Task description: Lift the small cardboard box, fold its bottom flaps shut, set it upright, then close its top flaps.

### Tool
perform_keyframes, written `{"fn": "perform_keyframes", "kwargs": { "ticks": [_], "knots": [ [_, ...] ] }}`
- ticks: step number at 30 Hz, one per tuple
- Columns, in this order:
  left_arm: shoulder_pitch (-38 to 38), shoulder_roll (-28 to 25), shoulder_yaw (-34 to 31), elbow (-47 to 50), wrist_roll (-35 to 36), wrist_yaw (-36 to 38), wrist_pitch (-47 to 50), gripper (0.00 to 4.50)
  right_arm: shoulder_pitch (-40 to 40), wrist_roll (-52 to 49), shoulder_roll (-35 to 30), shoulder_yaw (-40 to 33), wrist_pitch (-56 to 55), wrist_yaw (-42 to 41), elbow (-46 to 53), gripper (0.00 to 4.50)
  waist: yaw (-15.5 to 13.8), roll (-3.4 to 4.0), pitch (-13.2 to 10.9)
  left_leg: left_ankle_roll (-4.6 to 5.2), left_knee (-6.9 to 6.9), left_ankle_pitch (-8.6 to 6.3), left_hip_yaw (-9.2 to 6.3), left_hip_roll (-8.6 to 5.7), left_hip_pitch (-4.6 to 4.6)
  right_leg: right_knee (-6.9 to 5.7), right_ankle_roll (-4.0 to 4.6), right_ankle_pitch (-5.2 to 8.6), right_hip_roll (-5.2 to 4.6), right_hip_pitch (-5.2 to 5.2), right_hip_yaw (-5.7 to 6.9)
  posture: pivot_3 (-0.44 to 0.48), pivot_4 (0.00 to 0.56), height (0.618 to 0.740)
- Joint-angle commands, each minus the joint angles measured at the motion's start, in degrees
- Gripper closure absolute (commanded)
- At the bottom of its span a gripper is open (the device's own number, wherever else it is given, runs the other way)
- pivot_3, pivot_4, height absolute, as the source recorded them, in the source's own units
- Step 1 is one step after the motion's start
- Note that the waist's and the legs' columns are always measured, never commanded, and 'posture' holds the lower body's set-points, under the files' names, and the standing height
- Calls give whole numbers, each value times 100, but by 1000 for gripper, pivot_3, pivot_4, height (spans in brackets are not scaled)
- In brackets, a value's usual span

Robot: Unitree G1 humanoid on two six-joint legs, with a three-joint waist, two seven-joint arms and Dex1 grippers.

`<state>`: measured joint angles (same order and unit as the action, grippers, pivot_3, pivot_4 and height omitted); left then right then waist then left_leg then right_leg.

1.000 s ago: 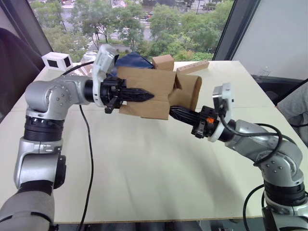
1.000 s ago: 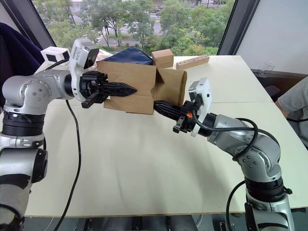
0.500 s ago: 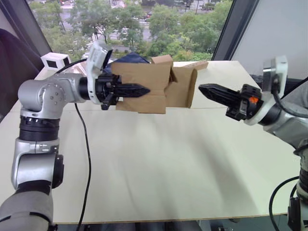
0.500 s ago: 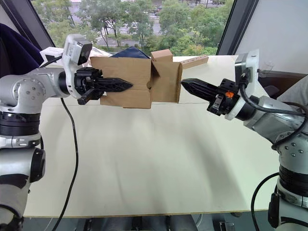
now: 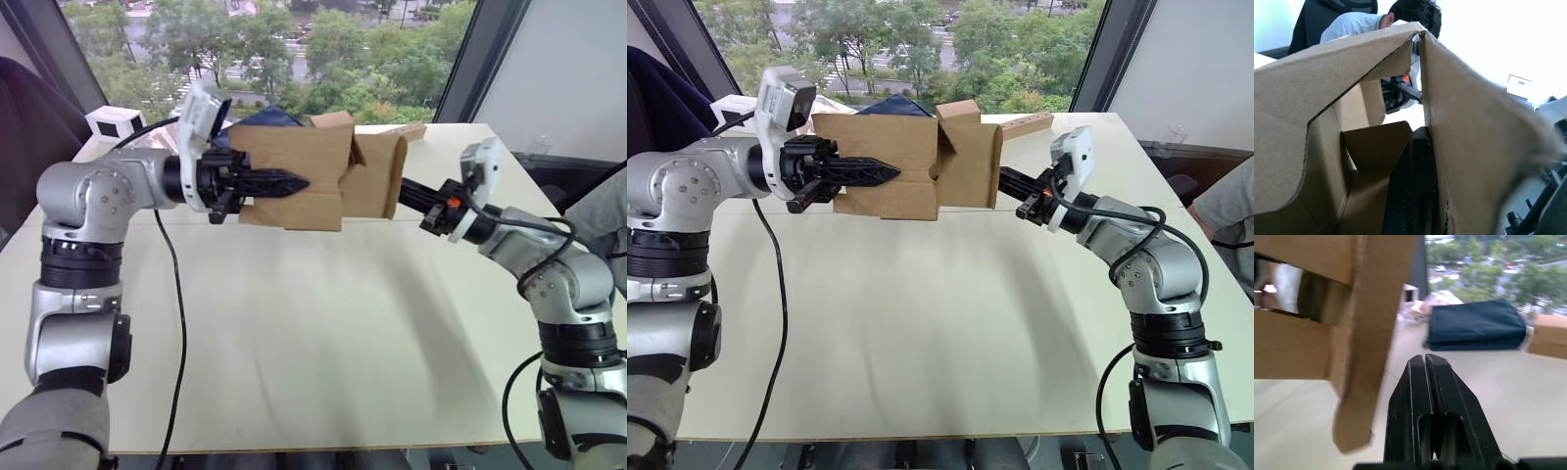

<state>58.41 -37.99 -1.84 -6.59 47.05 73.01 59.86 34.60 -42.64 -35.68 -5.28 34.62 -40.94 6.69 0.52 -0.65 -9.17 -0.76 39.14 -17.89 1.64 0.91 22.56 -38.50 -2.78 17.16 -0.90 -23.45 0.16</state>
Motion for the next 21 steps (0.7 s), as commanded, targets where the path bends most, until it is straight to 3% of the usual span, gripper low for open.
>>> {"fn": "perform_keyframes", "kwargs": {
  "ticks": [1, 21],
  "knots": [
    [128, -65, -132, -54, 49, 20, -8, 4500, 32, -852, 185, -359, 393, -114, 660, 4483, 13, 0, 0, 0, 0, 0, 0, 0, 0, 0, 0, 0, 0, 0, 0, 0, 150, 740],
    [173, -4, -11, -396, -87, 124, -174, 4500, -353, -2352, 1062, -648, 1043, 661, 1389, 4483, 17, 0, 0, 0, 0, 0, -1, 1, -1, -3, 0, 0, -2, -1, 0, 0, 150, 740]
  ]
}}
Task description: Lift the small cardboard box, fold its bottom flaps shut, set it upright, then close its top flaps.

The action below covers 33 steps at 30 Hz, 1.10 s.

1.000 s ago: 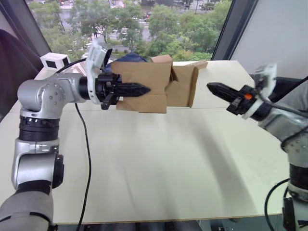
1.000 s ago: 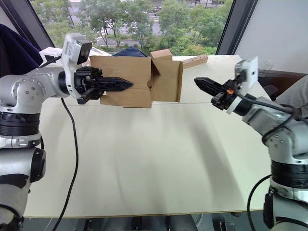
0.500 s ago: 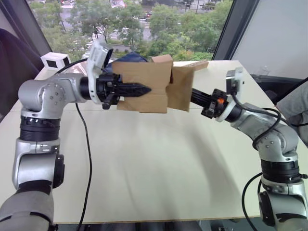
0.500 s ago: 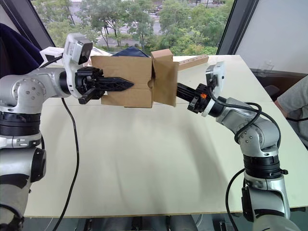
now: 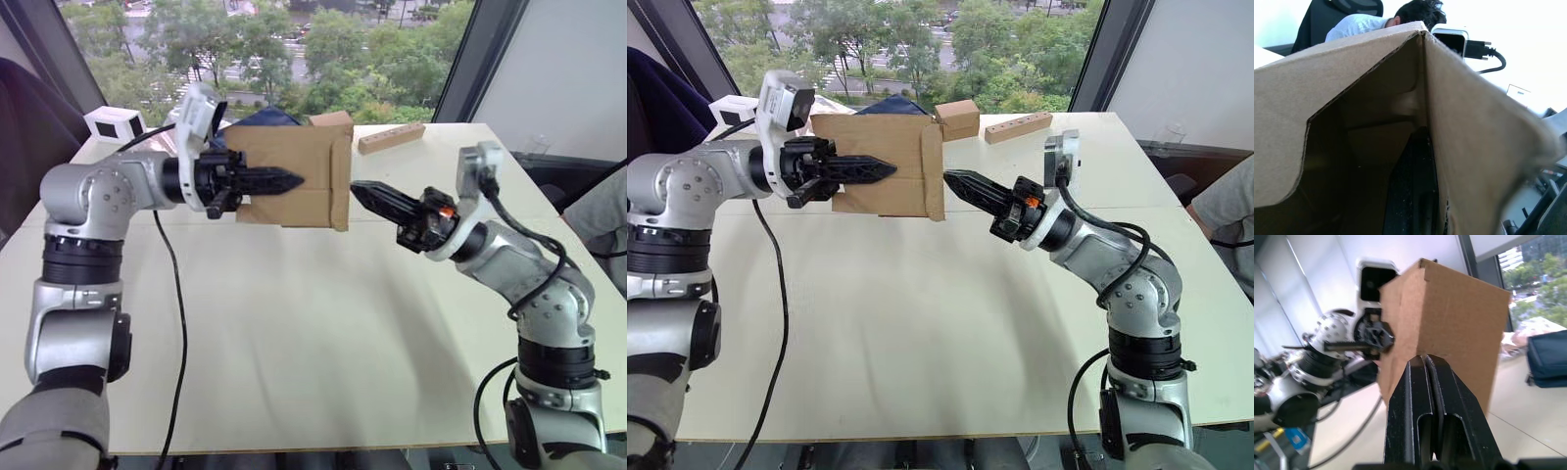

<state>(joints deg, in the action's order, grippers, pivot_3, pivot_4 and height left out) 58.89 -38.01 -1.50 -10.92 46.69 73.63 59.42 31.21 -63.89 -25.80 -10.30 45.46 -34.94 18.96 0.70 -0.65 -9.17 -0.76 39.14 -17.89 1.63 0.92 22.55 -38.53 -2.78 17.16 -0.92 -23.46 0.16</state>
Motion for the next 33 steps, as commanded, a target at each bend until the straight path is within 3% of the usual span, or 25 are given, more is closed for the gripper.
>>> {"fn": "perform_keyframes", "kwargs": {
  "ticks": [1, 2, 5, 9, 15, 20, 24, 27, 31, 33],
  "knots": [
    [114, -1, -32, 34, -66, 68, -150, 4500, -24, -245, 85, -142, -44, 70, 156, 4483, -1, 0, 0, 0, 0, 0, 0, 0, 0, 0, 0, 0, 0, 0, 0, 0, 150, 740],
    [108, -3, -26, 33, -71, 77, -156, 4500, -35, -276, 106, -139, -45, 80, 144, 4483, 1, 0, 0, 0, 0, 0, 0, 0, 0, 0, 0, 0, 0, 0, 0, 0, 150, 740],
    [128, 2, -62, 30, -52, 83, -126, 4500, -114, -354, 229, -126, -85, 70, 43, 3724, 5, 0, 0, 0, 0, 0, 0, 0, 0, 0, 0, 0, 1, 0, 0, 0, 150, 740],
    [155, 13, -111, 23, -42, 71, -92, 4500, -191, -557, 423, -187, -93, 108, -58, 2134, 6, 0, 0, 0, 0, 0, 0, 0, 0, 0, 0, 0, 1, -1, 0, 0, 150, 740],
    [157, 7, -156, 26, -20, 46, -61, 4500, -352, -1051, 536, -423, -53, 184, -60, 2134, -3, 0, 0, 0, -1, 0, 0, 0, 0, 0, 0, 0, 0, 0, 0, 0, 150, 740],
    [107, -69, -170, 60, -31, 55, -49, 4500, -503, -1495, 23, -755, 41, 398, 543, 2134, -2, 2, -1, 0, -1, 0, 0, 0, 0, 0, 0, 0, -1, -1, 0, 0, 150, 740],
    [42, -95, -199, 153, 20, 38, -16, 4500, -601, -1572, -397, -1173, -77, 587, 431, 2134, 2, 1, -1, 0, -1, 0, 0, 0, 0, 1, 0, 0, -2, 1, 0, 0, 150, 740],
    [27, -74, -201, 161, 22, 27, -27, 4500, -638, -1253, -478, -1198, -212, 477, 92, 2828, 4, 1, -1, 0, -1, 0, 0, 0, -1, 2, 0, 0, -1, 2, 0, 0, 150, 740],
    [41, -13, -192, 188, 47, 11, -20, 4500, -401, -488, -298, -910, -604, 411, -637, 4453, 12, 1, -1, 1, -1, 0, 1, 0, -1, 1, 0, 0, 2, 1, 0, 0, 150, 740],
    [54, 0, -189, 225, 72, 5, 8, 4500, -242, -67, -239, -701, -748, 408, -924, 4453, 16, 1, -1, 0, -1, 0, 1, 0, -1, 1, 0, 0, 3, 0, 0, 0, 150, 740]
  ]
}}
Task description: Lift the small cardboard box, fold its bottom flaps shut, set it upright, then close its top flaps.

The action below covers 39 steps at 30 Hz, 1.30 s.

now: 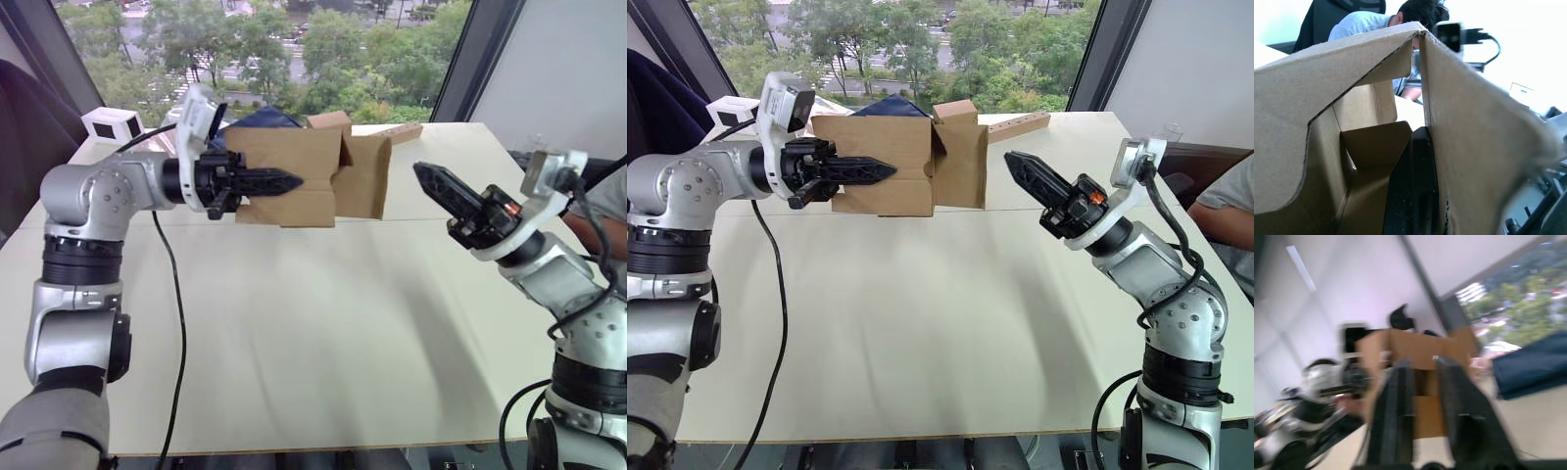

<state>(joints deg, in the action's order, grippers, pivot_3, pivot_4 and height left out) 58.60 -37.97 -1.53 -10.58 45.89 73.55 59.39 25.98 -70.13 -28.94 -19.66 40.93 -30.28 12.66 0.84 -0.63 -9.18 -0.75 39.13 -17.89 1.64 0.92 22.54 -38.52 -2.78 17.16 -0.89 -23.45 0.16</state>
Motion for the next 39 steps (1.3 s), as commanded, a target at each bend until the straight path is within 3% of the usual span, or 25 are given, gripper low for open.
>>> {"fn": "perform_keyframes", "kwargs": {
  "ticks": [1, 7, 19, 28, 35, 39],
  "knots": [
    [92, 0, -185, 205, 162, 5, 22, 4500, 385, 754, 136, 321, -376, -37, -448, 4453, 3, 0, 0, 0, 0, 0, 0, 0, 0, 0, 0, 0, 0, 0, 0, 0, 150, 740],
    [98, 1, -177, 280, 236, -44, 85, 4500, 655, 1445, 402, 819, -604, -370, -762, 4453, -10, 1, 0, 0, -1, 0, 0, 0, 1, -1, 0, 0, 0, -2, 0, 0, 150, 740],
    [107, 2, -190, 208, 209, -55, 128, 4500, 303, 200, 739, 672, 151, -562, 122, 4453, -7, 1, 0, -1, 0, 0, -1, 0, 1, -1, 0, 0, -4, -1, 0, 0, 150, 740],
    [136, 35, -171, 184, 196, -38, 103, 4500, 132, 30, 981, 712, 181, -443, 256, 4453, -6, 1, 0, 0, -1, 0, -1, 0, 0, -1, 0, 0, -3, -1, 0, 0, 150, 740],
    [132, 11, -177, 174, 162, -19, 63, 4500, 109, -412, 1347, 498, 189, -268, 55, 1739, -4, 1, 0, 0, -1, 0, -1, 0, 1, -1, 0, 0, -3, -1, 0, 0, 150, 740],
    [157, -42, -186, 107, 127, 8, 34, 4500, 51, -749, 1558, 482, 256, -206, 20, 1739, -3, 1, 0, 0, -1, 0, -1, 0, 1, -1, 0, 0, -4, -1, 0, 0, 150, 740]
  ]
}}
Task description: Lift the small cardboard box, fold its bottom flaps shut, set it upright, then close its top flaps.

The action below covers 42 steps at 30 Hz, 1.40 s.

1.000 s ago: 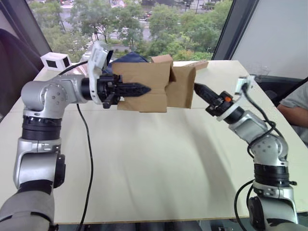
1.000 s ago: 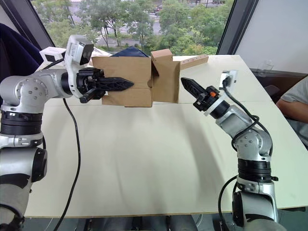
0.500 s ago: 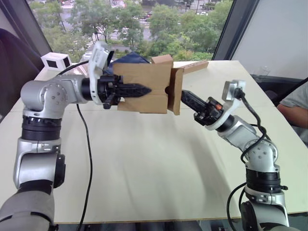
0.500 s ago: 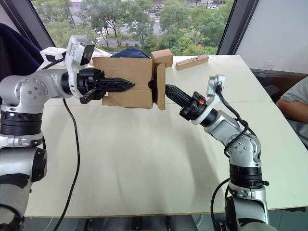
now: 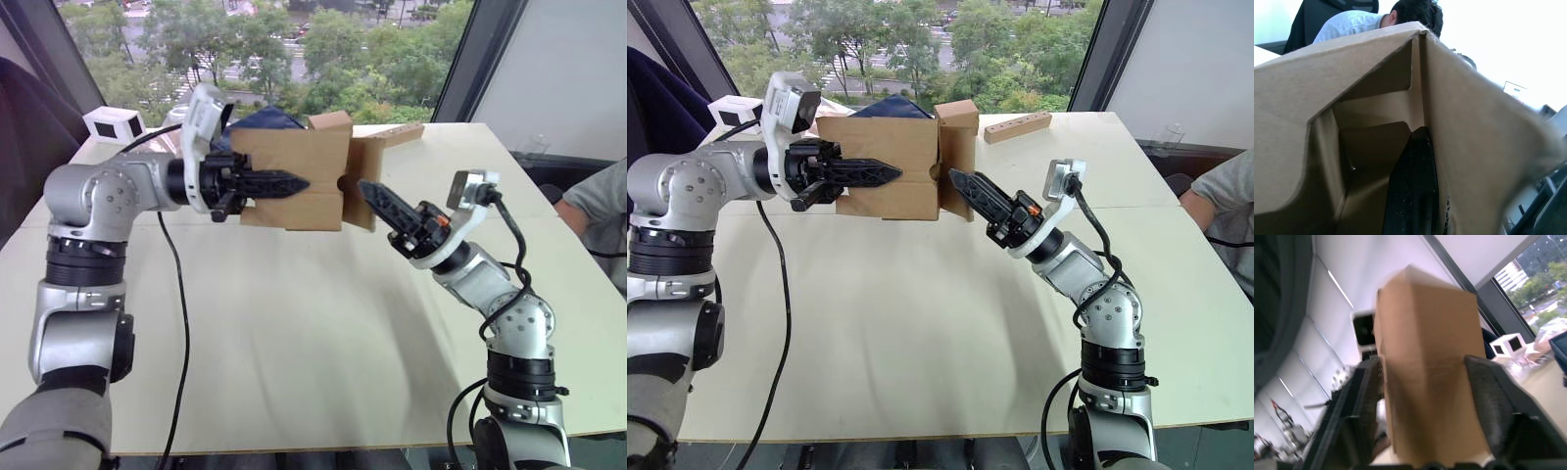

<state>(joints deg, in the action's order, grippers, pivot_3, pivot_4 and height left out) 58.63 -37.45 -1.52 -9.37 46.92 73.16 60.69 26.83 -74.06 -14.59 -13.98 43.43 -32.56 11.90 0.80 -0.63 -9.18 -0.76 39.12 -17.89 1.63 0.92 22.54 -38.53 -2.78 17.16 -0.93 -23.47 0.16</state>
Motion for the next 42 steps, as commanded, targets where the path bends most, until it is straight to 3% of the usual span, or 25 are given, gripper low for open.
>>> {"fn": "perform_keyframes", "kwargs": {
  "ticks": [1, 14, 15, 17, 18, 42],
  "knots": [
    [157, -97, -188, -26, 21, 46, -106, 4500, -54, -369, 175, -60, 1, 37, 90, 1739, 3, 0, 0, 0, 0, 0, 0, 0, 0, 0, 0, 0, 0, 0, 0, 0, 150, 740],
    [166, -98, -187, -63, 33, 53, -140, 4500, -131, -326, 447, 27, -110, 208, 69, 1739, 4, 0, 0, 0, 0, 0, 0, 0, 0, 0, 0, 0, 0, 0, 0, 0, 150, 740],
    [163, -97, -188, -61, 34, 54, -145, 4500, -130, -281, 458, 39, -133, 222, 58, 2269, 4, 0, 0, 0, 0, 0, 0, 0, 0, 0, 0, 0, 0, 0, 0, 0, 150, 740],
    [160, -93, -197, -58, 44, 51, -141, 4500, -122, -235, 483, 47, -167, 248, 43, 2790, 5, 0, 0, 0, 0, 0, 0, 0, 0, 0, 0, 0, 0, 0, 0, 0, 150, 740],
    [152, -93, -203, -45, 53, 47, -134, 4500, -124, -235, 498, 46, -177, 262, 48, 3280, 5, 0, 0, 0, 0, 0, 0, 0, 0, 0, 0, 0, 0, -1, 0, 0, 150, 740],
    [-55, 377, -314, 144, 119, -338, -157, 4500, -26, 101, 1101, 373, -689, 668, 303, 3280, 6, 0, 0, 0, -1, 0, 0, 0, 0, 0, 0, 0, -1, -1, 0, 0, 150, 740]
  ]
}}
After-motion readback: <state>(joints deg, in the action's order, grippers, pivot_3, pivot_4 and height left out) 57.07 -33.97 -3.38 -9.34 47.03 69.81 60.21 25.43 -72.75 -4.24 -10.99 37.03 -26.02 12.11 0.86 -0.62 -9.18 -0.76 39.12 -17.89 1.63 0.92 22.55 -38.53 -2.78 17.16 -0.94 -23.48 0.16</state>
